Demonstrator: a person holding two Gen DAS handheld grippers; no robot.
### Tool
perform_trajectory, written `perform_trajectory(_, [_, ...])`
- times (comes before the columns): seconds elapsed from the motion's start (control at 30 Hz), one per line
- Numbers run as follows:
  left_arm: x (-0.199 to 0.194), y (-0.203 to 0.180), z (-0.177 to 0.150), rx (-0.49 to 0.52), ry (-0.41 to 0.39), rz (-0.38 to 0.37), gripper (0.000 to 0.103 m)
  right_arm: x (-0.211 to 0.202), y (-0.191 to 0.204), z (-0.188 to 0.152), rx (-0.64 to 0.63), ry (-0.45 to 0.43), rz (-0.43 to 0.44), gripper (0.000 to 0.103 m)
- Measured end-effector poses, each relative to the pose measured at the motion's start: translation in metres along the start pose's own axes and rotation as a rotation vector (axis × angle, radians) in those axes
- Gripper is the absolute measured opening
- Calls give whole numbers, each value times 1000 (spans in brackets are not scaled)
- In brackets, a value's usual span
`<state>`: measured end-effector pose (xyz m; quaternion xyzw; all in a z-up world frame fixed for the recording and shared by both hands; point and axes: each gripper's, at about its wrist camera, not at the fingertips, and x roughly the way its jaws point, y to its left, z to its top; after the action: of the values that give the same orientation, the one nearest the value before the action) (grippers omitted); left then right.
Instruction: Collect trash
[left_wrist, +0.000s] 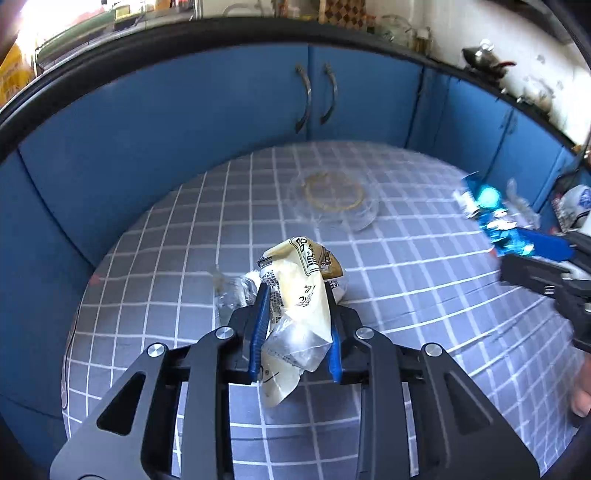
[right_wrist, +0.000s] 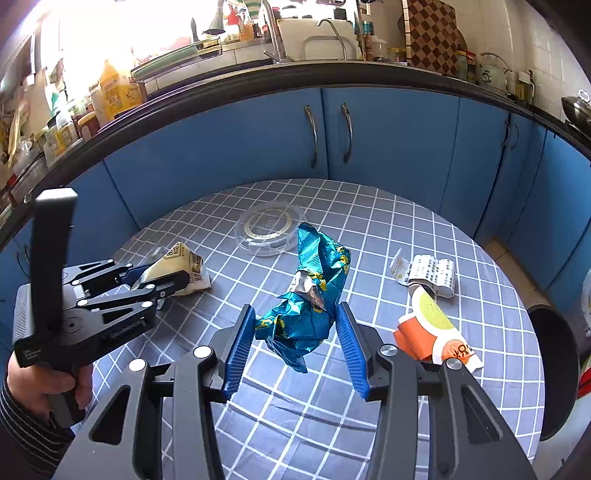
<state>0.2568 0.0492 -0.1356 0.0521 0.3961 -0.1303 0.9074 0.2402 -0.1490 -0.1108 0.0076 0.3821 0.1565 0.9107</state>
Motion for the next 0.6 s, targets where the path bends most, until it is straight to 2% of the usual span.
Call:
perform_trajectory(0.17, [-26,-2,10,-5,-86,3,27,0,6,1,-16,-2,5,44])
perform_trajectory(0.3, [-38,-5,17,-6,-112,-4,27,-6,6,1,-23,-10,-1,44])
perform_trajectory(0.43, [-43,-16,17,7,-117,-13,27,-17,1,1,-14,-24,-4,44])
perform_trajectory(0.6, [-51,-41,2,40,-109,-24,27,-32,-6,-6,-8,-31,-16,44])
